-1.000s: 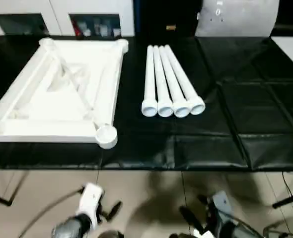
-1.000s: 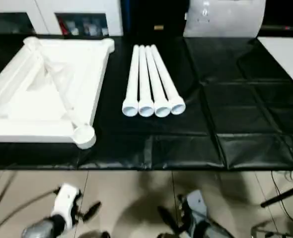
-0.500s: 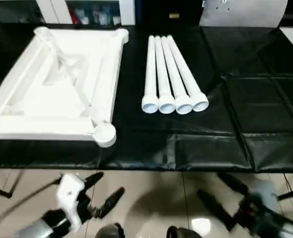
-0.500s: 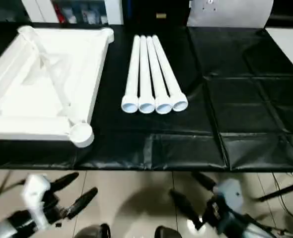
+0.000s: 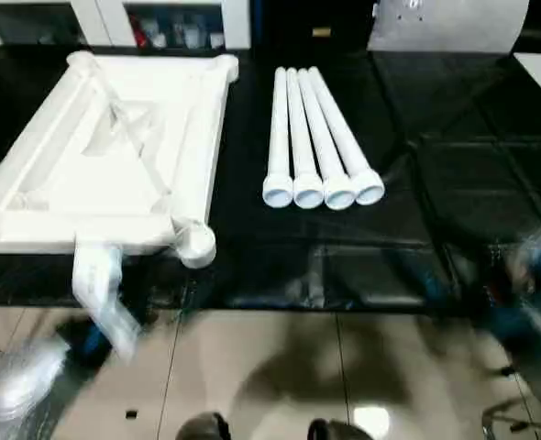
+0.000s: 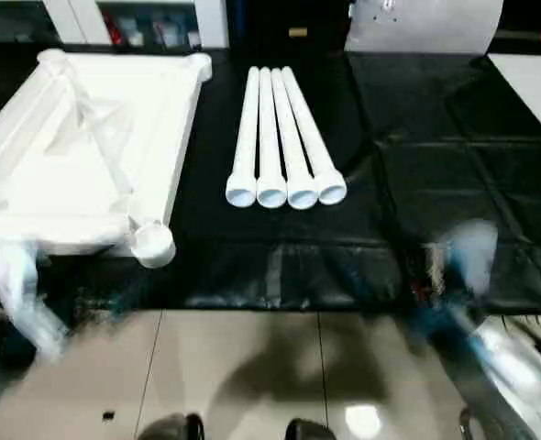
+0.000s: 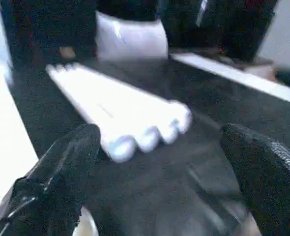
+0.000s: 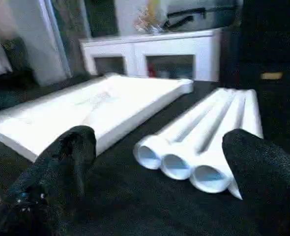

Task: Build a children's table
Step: Move to table

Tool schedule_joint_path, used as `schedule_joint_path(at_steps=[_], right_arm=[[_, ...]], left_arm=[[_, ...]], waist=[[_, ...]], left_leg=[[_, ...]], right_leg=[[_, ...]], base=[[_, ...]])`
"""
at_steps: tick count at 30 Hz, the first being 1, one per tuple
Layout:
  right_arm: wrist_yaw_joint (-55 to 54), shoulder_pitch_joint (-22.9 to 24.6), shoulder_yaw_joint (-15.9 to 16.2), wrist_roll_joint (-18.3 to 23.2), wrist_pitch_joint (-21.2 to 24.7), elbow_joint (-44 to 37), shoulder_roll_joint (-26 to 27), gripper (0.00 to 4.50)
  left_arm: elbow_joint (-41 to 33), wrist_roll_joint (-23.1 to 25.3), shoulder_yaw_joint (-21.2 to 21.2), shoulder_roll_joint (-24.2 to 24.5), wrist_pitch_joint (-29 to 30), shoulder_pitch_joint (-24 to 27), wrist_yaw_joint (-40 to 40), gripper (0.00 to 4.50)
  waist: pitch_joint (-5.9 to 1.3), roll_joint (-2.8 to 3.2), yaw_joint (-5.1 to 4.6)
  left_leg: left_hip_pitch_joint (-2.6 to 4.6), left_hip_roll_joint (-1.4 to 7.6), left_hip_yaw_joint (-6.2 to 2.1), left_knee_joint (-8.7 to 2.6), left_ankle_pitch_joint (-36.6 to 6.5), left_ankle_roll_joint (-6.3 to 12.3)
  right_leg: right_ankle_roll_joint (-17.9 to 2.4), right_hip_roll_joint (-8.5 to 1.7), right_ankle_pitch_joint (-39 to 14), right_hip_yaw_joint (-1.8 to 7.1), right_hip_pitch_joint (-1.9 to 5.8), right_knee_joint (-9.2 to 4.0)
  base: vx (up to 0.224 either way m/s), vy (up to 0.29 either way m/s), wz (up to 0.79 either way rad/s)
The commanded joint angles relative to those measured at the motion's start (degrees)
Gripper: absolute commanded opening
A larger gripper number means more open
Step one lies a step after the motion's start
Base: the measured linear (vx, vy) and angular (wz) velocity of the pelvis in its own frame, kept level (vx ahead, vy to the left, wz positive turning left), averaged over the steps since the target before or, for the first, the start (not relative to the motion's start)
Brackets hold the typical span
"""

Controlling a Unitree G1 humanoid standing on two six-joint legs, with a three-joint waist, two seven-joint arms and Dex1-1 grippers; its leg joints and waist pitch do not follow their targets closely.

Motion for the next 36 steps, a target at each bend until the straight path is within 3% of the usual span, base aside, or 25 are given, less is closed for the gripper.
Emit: schedule_joint_path(at_steps=[1, 5, 8, 9, 12, 13, 14, 15, 16, 17, 19, 20, 21, 23, 24, 25, 26, 28, 29, 30, 31, 32, 33, 34, 36], right_arm=[[-4.2, -1.4, 3.1, -6.0, 2.0, 1.4, 1.4, 4.5], [-12.2, -5.0, 8.8, -9.4, 3.7, 7.4, 5.0, 4.5], [-15.5, -6.1, 9.2, -9.8, 5.2, 12.8, 9.6, 4.5], [-16.5, -6.3, 8.9, -11.9, 4.1, 14.6, 11.6, 4.5], [-16.8, -6.3, 9.1, -14.7, 3.5, 15.0, 12.5, 4.5], [-16.5, -6.3, 9.6, -16.1, 2.9, 15.2, 12.0, 4.5], [-16.1, -6.2, 9.7, -16.1, 2.7, 15.2, 11.8, 4.5], [-14.8, -5.8, 10.1, -14.1, 1.9, 14.9, 11.6, 4.5], [-14.2, -5.6, 10.1, -13.3, 1.6, 14.8, 11.6, 4.5], [-13.6, -5.2, 10.6, -12.6, 0.6, 14.6, 11.3, 4.5], [-14.8, -4.9, 10.8, -14.2, 0.2, 15.1, 10.9, 4.5], [-15.4, -4.7, 10.8, -15.5, -1.7, 15.6, 11.1, 4.5], [-15.5, -4.6, 10.8, -16.1, -2.5, 15.9, 11.4, 4.5], [-19.5, -4.6, 9.2, -19.8, -2.9, 17.2, 13.9, 4.5], [-19.5, -4.6, 9.2, -19.8, -2.9, 17.2, 13.9, 4.5], [-18.4, -4.4, 7.9, -17.2, -0.5, 17.1, 14.9, 4.5], [-17.5, -4.4, 7.5, -15.7, 0.2, 17.1, 15.1, 4.5], [-17.1, -4.1, 6.6, -13.5, 1.0, 17.1, 15.9, 4.5], [-16.6, -3.7, 6.7, -12.6, 0.8, 17.0, 15.9, 4.5], [-16.6, -3.5, 7.1, -12.9, 0.4, 16.8, 15.6, 4.5], [-16.4, -3.1, 7.9, -13.6, -0.1, 16.7, 15.2, 4.5], [-15.6, -2.8, 8.7, -13.9, -0.4, 16.3, 15.1, 4.5], [-15.1, -2.7, 9.1, -14.2, -0.5, 15.9, 15.3, 4.5], [-14.8, -2.7, 9.4, -14.4, -0.7, 15.7, 15.4, 4.5], [-13.3, -2.7, 10.1, -14.1, -0.3, 14.3, 15.9, 4.5]], left_arm=[[3.5, 5.5, -1.7, -1.5, 1.6, -2.6, 4.7, 4.38], [11.4, 12.7, -7.1, -2.7, 1.8, -6.6, 10.1, 4.38], [16.0, 17.2, -9.4, -4.6, -0.2, -7.2, 14.5, 4.38], [16.9, 18.4, -10.3, -5.6, -1.0, -6.9, 15.1, 4.38], [17.4, 20.1, -10.9, -6.8, -1.2, -6.7, 15.3, 4.38], [17.4, 20.5, -11.1, -7.2, -1.3, -6.3, 15.5, 4.38], [17.4, 20.5, -11.2, -7.3, -1.3, -6.2, 15.6, 4.38], [17.7, 20.7, -11.3, -7.8, -1.7, -5.8, 16.4, 4.38], [17.8, 20.8, -11.3, -8.0, -1.9, -5.6, 16.6, 4.38], [18.5, 21.2, -11.4, -8.3, -2.6, -5.2, 17.3, 4.38], [18.9, 21.6, -11.6, -8.3, -3.0, -4.6, 17.5, 4.38], [18.7, 21.8, -11.9, -8.0, -3.0, -4.2, 17.3, 4.38], [18.7, 22.0, -12.0, -8.0, -3.0, -4.0, 17.1, 4.38], [18.7, 23.0, -12.1, -8.1, -3.4, -3.4, 16.4, 4.38], [18.7, 23.0, -12.1, -8.1, -3.4, -3.4, 16.4, 4.38], [18.9, 23.3, -11.9, -8.3, -3.5, -3.6, 16.4, 4.38], [19.1, 23.5, -11.8, -8.5, -3.5, -3.7, 16.5, 4.38], [19.5, 23.6, -11.7, -8.8, -3.8, -4.1, 16.8, 4.38], [19.6, 23.7, -11.9, -8.9, -3.8, -4.3, 17.1, 4.38], [19.7, 23.5, -11.9, -9.0, -3.8, -4.3, 17.1, 4.38], [19.7, 23.3, -11.9, -9.1, -3.8, -4.3, 16.9, 4.38], [19.6, 23.5, -12.0, -8.9, -3.6, -4.1, 16.5, 4.38], [19.5, 23.7, -12.1, -8.8, -3.6, -3.8, 16.2, 4.38], [19.5, 23.8, -12.2, -8.7, -3.7, -3.6, 16.0, 4.38], [19.2, 24.4, -11.8, -8.4, -3.7, -3.3, 15.6, 4.38]], waist=[[-4.31, -0.26, -0.13], [-5.14, 0.2, -0.29], [-5.73, 1.15, 0.05], [-5.85, 0.76, -0.02], [-6.54, 0.27, 0.91], [-6.46, 0.12, 2.06], [-6.38, 0.09, 2.5], [-6.09, -0.06, 3.56], [-6.01, 0.37, 3.99], [-5.84, 0.65, 3.94], [-6.3, 1.85, 3.42], [-6.69, 2.44, 2.01], [-7.12, 3.34, 0.85], [-6.46, 3.58, -0.39], [-6.16, 3.22, -0.88], [-6.36, 2.6, -1.01], [-6.27, 0.0, -1.02], [-6.4, -0.17, 0.75], [-6.11, 0.38, -1.15], [-5.8, 1.89, -1.67], [-4.64, 2.44, -3.7], [-4.87, 3.88, -6.2], [-5.3, 5.76, -5.23], [-5.52, 5.65, -5.23], [-6.36, 3.51, -5.55]], left_leg=[[0.23, 1.83, -0.97, -2.54, 4.6, 3.12], [0.35, 1.73, -1.05, -2.24, 2.6, 1.75], [0.36, 2.02, -1.2, -2.13, -1.6, 0.14], [0.21, 2.06, -1.07, -2.11, -1.9, -0.11], [-0.51, 1.54, -0.65, -1.51, -1.9, 3.38], [-1.31, 1.32, -0.96, 0.13, -2.8, 7.57], [-1.87, 1.5, -1.54, 1.18, -2.9, 8.76], [-2.7, 2.12, -2.92, 3.65, -3.3, 9.42], [-2.86, 2.67, -3.54, 4.3, -3.5, 9.11], [-3.24, 3.07, -4.22, 3.82, -3.0, 9.16], [-1.12, 2.48, -3.13, 0.55, -2.3, 11.63], [0.81, 1.35, -1.88, -1.32, -1.5, 15.46], [3.07, 0.69, -2.04, -2.24, -0.8, 19.65], [2.43, 0.97, -1.59, -5.11, -3.5, 21.98], [2.03, 1.05, -1.62, -5.77, -5.2, 22.24], [2.1, 1.29, -2.42, -6.11, -8.6, 21.6], [0.58, -1.38, 0.3, -3.93, -20.0, 14.24], [-0.64, 0.24, -3.64, 5.65, -19.9, 9.6], [-2.8, 1.01, -8.94, 12.23, -11.0, 3.83], [-2.73, 1.3, -10.75, 12.82, -9.0, 1.12], [-3.58, 0.3, -10.8, 3.5, -18.6, -2.54], [-0.62, -0.44, -12.49, -3.67, -39.5, -7.94], [-0.16, -0.27, -14.43, -6.68, -46.8, -13.37], [0.76, 0.4, -14.45, -5.86, -44.7, -14.39], [0.62, -0.05, -13.1, -4.3, -35.6, -12.48]], right_leg=[[-11.0, -3.39, 10.8, 2.73, 3.51, -2.53], [-11.0, -3.35, 8.2, 2.71, 3.56, -2.38], [-10.9, -3.69, 3.9, 2.92, 3.75, -2.52], [-11.2, -3.75, 3.8, 2.96, 3.58, -2.69], [-12.4, -5.55, 2.1, 4.01, 4.46, -3.09], [-13.0, -8.78, -3.0, 5.72, 5.01, -5.02], [-13.1, -10.63, -5.5, 6.72, 5.54, -5.75], [-13.4, -14.17, -12.3, 8.77, 6.04, -7.3], [-14.1, -15.04, -15.2, 9.16, 5.93, -7.7], [-15.0, -14.16, -17.7, 8.35, 5.55, -7.55], [-14.1, -8.88, -16.8, 4.98, 3.74, -6.0], [-12.4, -4.67, -13.7, 2.19, 2.17, -4.08], [-9.6, -1.66, -11.3, -0.47, 0.31, -1.93], [-4.5, 0.76, -8.6, -3.63, -1.02, 2.55], [-2.8, 0.75, -8.0, -4.03, -0.88, 3.55], [0.4, -0.84, -6.7, -3.97, -0.1, 3.63], [1.4, -6.67, -11.7, 0.01, 0.26, -3.51], [-1.2, -19.41, -28.9, 7.74, 2.39, -10.21], [-4.4, -23.88, -39.1, 8.55, 3.64, -12.04], [-5.2, -23.06, -40.8, 6.51, 3.29, -11.48], [-4.7, -12.15, -42.0, -2.15, 4.31, -7.43], [-1.6, -1.42, -22.2, -3.45, 1.14, 0.31], [0.0, -0.8, -2.4, -2.81, 2.36, 3.92], [0.2, -1.43, 2.1, -2.27, 1.68, 3.09], [-1.4, -4.87, 3.6, -0.77, 4.1, -0.96]], base=[[0.0, 0.0, 0.0], [0.0, 0.0, 0.0], [0.0, 0.0, 0.0], [0.0, 0.0, 0.0], [0.0, 0.0, 0.0], [0.0, 0.0, 0.0], [0.0, 0.0, 0.0], [0.0, 0.0, 0.0], [-0.035, 0.095, 0.01], [-0.027, 0.15, 0.03], [-0.025, 0.164, 0.05], [-0.037, 0.188, 0.1], [-0.037, 0.188, 0.1], [-0.054, 0.208, 0.09], [-0.062, 0.203, 0.09], [-0.083, 0.156, 0.03], [-0.088, 0.132, 0.08], [-0.075, 0.138, 0.06], [-0.045, 0.185, -0.23], [-0.045, 0.185, -0.23], [-0.032, 0.232, -0.37], [-0.029, 0.24, -0.2], [-0.029, 0.24, -0.2], [-0.054, 0.182, -0.05], [-0.047, 0.115, -0.1]])
